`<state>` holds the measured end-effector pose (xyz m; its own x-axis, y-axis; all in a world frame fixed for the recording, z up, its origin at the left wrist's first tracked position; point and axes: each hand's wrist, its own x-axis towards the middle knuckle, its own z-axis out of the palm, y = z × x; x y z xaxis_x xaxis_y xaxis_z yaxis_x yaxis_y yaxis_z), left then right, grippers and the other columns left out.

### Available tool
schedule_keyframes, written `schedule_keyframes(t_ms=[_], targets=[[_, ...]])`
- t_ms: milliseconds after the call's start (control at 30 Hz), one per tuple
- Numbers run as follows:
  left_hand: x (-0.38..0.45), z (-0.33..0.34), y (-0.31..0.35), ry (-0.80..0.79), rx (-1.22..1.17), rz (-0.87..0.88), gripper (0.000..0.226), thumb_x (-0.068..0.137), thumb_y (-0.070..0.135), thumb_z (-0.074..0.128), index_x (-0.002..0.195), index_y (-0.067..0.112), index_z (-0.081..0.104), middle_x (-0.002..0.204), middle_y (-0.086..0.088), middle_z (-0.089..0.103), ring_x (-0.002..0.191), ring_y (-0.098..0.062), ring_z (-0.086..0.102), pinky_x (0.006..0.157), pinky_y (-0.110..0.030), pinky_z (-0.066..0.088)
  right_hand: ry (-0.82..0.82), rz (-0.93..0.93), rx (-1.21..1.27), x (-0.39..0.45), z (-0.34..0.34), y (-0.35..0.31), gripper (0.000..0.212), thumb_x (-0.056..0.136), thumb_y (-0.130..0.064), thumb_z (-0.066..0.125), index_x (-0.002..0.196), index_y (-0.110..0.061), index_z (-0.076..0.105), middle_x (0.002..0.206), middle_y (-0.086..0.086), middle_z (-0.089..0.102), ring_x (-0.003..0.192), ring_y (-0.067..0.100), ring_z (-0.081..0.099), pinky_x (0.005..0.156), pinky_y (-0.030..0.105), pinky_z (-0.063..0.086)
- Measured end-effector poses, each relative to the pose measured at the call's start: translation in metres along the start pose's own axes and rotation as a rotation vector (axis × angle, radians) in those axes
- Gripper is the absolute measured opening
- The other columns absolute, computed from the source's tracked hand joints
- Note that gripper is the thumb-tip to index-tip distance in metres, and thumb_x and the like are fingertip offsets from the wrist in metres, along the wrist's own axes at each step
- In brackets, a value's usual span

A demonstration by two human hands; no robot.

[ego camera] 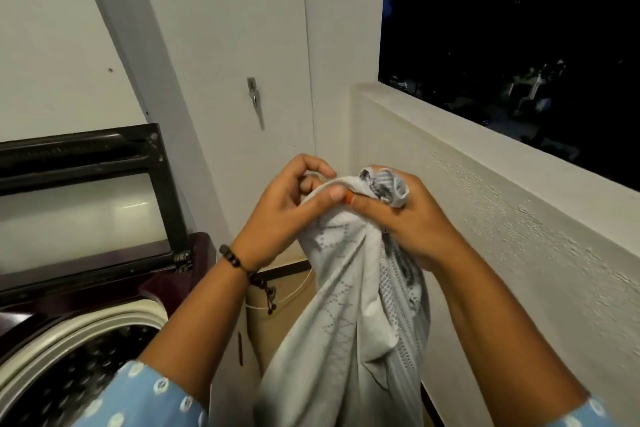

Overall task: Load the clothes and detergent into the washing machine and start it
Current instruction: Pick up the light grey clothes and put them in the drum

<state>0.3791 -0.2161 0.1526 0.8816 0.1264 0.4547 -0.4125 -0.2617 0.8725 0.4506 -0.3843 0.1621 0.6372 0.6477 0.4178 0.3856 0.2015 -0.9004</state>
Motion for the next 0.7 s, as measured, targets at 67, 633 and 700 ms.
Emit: schedule_keyframes(t_ms=[67,633,700], targets=[[-0.012,0.003,-0.017,-0.073,-0.049,-0.066,0.040,0.077,0.027,0.071,0.101,-0.004,0.059,0.078,-0.005,0.059,0.066,-0.006,0.057,0.061,-0.017,0.049,0.013,-0.025,0.045,-0.003,-0.006,-0.015,0.011,0.079,-0.024,0.070,0.079,-0.016,0.062,0.069,-0.004,0.062,0.066,0.013,0.061,0.059,0.025,0.050],[-0.022,0.024,-0.083,0.064,0.080,-0.215,0.057,0.079,0.052,0.059,0.091,-0.003,0.066,0.083,-0.017,0.064,0.077,-0.023,0.058,0.075,-0.046,0.049,0.319,-0.164,0.308,-0.007,-0.040,-0.057,0.023,0.061,-0.033,0.075,0.078,-0.020,0.067,0.071,-0.006,0.070,0.070,0.011,0.069,0.066,0.028,0.059],[-0.002,0.011,-0.051,0.221,0.002,-0.106,0.055,0.079,0.049,0.060,0.090,-0.005,0.065,0.083,-0.013,0.062,0.078,-0.020,0.055,0.074,-0.041,0.046,0.227,-0.093,0.162,-0.008,-0.045,-0.048,0.041,0.061,-0.033,0.078,0.091,-0.014,0.060,0.077,-0.005,0.071,0.075,0.014,0.070,0.068,0.030,0.058]])
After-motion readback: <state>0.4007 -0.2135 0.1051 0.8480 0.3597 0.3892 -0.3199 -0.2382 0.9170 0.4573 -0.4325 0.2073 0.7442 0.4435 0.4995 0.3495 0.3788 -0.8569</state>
